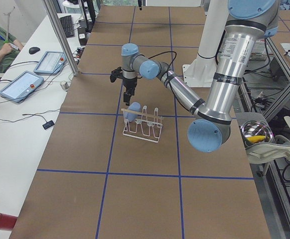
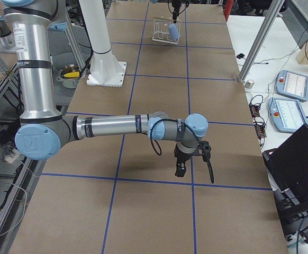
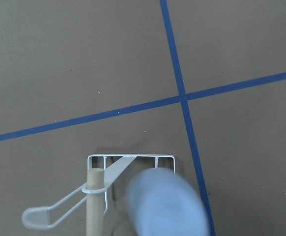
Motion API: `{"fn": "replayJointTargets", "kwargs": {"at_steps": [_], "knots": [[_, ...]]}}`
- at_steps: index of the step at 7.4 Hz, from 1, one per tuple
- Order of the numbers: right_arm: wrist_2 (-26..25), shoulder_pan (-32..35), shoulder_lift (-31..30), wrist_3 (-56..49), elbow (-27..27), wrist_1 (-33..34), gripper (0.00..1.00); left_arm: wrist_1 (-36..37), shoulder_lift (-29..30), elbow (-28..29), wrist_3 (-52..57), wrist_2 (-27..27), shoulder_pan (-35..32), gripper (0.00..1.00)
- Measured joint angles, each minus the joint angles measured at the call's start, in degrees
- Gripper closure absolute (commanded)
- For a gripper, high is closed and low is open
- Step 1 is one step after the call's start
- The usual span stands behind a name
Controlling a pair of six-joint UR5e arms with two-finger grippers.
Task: Hang cup on cup holder
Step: 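Open the left gripper and raise it away from the cup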
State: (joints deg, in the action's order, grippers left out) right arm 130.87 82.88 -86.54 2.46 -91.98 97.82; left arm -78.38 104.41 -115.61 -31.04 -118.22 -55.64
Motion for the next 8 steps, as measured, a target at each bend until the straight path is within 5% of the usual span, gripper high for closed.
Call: {"fn": "replayJointTargets", "kwargs": {"at_steps": [4,8], "knots": [[0.1,0.1,0.4,-0.3,0.4,-1.2,0.00,0.1,0.5,-0.6,2.9,-0.5,-1.1,0.02],[-1.6,1.9,-0.4,-0.2,0.8,-8.5,0.00,-0.2,-1.9,4.5,13.3,-0.8,-13.3,0.02]]}}
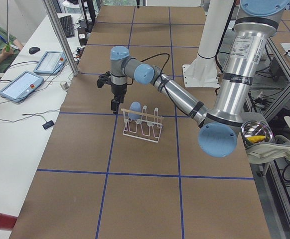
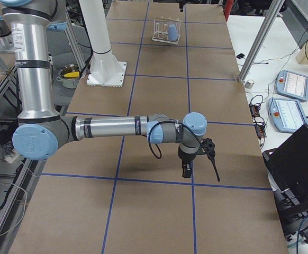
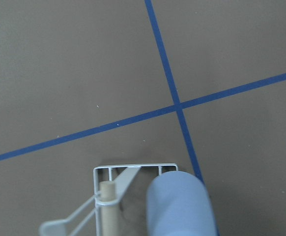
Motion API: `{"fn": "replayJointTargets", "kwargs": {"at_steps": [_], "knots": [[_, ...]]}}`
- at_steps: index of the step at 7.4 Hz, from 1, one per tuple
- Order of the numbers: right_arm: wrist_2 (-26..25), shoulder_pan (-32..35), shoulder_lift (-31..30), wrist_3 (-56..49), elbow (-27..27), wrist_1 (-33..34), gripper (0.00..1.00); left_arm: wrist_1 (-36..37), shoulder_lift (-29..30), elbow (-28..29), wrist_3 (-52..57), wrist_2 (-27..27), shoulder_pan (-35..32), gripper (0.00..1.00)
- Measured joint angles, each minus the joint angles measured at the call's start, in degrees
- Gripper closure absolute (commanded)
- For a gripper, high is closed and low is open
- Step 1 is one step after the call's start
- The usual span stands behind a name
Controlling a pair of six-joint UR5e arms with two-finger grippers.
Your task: Hang cup on cup holder
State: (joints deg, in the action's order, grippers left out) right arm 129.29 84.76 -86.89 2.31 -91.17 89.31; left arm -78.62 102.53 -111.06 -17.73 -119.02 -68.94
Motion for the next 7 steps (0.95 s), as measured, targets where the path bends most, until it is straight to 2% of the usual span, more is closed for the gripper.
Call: {"fn": "replayJointTargets", "kwargs": {"at_steps": [2,4,7], "knots": [[-0.5,1.3,0.3,0.5,-0.1,0.5,0.00,-0.4,0.6,8.7,9.2,-2.4,-7.9,0.02],[-0.4,2.5,2.2,0.6,-0.5,4.6,0.00,-2.9,0.9,17.7,21.4,-6.4,-14.6,0.02],[0.4,3.3,5.6,0.7,-1.5,12.1,0.00,-5.5,-0.6,23.8,26.8,-7.6,-19.5,0.02]]}}
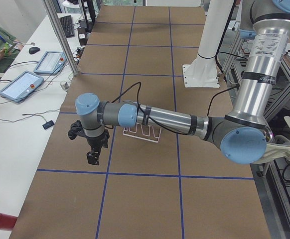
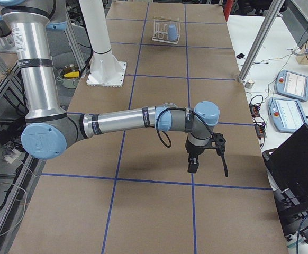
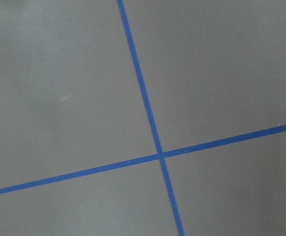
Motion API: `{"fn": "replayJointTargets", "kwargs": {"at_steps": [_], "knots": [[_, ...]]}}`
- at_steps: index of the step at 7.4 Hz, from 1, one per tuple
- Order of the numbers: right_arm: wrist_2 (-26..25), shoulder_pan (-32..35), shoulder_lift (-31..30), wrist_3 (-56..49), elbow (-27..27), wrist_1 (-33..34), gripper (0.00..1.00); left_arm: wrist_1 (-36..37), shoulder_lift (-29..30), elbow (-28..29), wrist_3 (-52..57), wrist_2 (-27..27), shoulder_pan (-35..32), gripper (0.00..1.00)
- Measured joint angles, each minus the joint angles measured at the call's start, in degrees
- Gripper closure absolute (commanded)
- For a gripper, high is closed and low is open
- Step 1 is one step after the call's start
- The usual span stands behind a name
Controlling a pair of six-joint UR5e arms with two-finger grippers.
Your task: Hang cup on cup holder
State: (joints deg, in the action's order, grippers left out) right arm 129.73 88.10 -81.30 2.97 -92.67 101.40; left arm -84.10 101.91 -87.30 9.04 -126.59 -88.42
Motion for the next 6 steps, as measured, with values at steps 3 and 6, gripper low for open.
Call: {"fn": "replayJointTargets", "kwargs": {"at_steps": [3,6], "knots": [[0.5,0.1,-0.6,-0.1,0.3,0.7,0.00,-1.0,-1.0,3.5,0.1,-0.6,-1.1,0.02],[0.3,0.1,-3.0,-0.1,1.0,0.2,0.00,-1.1,-2.1,4.2,-2.0,-6.2,-2.0,0.02]]}}
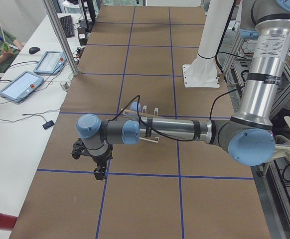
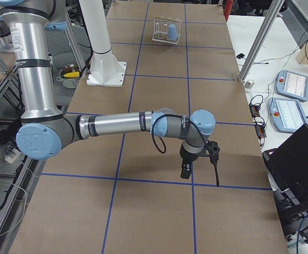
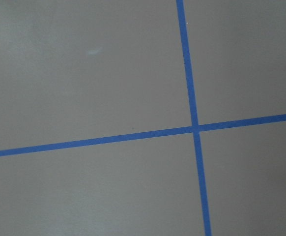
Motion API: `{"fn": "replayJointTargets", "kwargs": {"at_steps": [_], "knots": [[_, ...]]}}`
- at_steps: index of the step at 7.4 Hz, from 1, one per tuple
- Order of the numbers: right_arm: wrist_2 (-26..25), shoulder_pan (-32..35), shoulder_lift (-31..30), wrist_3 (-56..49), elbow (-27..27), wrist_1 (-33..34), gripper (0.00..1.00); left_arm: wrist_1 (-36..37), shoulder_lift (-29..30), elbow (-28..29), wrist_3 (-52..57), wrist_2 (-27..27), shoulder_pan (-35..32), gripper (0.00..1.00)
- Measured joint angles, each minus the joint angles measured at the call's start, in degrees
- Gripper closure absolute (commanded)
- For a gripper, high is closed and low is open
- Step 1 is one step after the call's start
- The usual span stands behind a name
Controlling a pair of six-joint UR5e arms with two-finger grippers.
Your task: Hang cup on cup holder
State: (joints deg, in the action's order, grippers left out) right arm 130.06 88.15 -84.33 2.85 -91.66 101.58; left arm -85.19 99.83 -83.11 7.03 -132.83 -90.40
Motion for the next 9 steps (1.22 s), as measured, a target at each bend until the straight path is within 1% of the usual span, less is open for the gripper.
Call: {"fn": "replayJointTargets", "kwargs": {"at_steps": [2,4,9], "knots": [[-0.2,0.0,-1.1,-0.1,0.4,-0.4,0.00,0.2,-0.8,-1.8,-1.6,-1.6,-0.3,0.02],[-0.3,0.0,-1.1,-0.2,0.5,-0.5,0.00,0.6,-2.0,-3.8,-1.9,-1.8,-0.4,0.02],[-0.3,0.1,-1.0,-0.1,0.0,-0.5,0.00,0.5,-2.4,-4.0,-1.8,-1.7,-0.3,0.02]]}}
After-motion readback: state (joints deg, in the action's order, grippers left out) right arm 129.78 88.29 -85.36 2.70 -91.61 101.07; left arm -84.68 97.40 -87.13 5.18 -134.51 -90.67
